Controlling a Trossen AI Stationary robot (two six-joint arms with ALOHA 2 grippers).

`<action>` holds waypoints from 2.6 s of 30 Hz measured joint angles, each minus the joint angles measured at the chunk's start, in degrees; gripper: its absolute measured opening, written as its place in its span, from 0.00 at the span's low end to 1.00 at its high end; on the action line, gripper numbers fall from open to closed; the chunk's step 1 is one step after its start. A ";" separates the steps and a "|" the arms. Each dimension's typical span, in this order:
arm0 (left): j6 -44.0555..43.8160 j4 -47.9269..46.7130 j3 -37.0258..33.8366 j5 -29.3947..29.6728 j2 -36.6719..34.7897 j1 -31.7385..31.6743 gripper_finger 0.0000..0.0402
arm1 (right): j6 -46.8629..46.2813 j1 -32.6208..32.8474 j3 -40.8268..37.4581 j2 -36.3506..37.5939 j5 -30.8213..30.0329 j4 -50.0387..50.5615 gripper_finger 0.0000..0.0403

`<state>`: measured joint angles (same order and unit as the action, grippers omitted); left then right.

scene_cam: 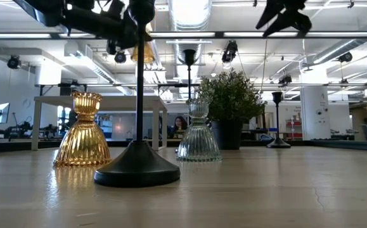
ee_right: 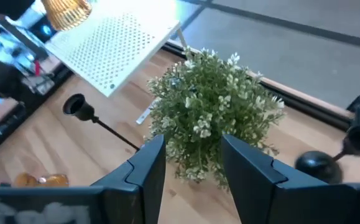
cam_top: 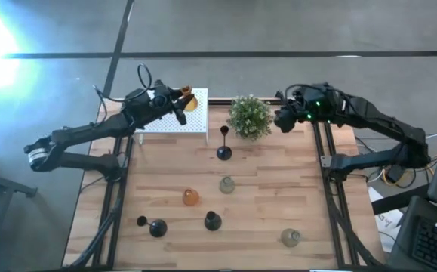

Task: Pick & Place candle stick holders
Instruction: Put the top yellow glass candle holder on the shelf

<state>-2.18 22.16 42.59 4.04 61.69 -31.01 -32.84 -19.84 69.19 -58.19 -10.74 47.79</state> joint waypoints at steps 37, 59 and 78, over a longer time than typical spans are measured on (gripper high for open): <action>-1.00 29.80 -1.02 4.20 30.30 -9.81 0.31 | -6.16 0.04 -19.74 13.90 -2.95 -16.77 0.32; -3.10 27.30 -1.53 4.43 30.08 -10.51 0.32 | -5.99 0.04 -19.74 13.88 -2.94 -16.81 0.25; -5.90 25.12 -1.57 2.59 29.94 -10.51 0.35 | -6.15 0.04 -19.72 13.94 -2.89 -16.83 0.27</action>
<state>-8.09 47.28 41.01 6.62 91.64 -41.52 -38.99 -19.79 49.47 -44.25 -13.64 30.96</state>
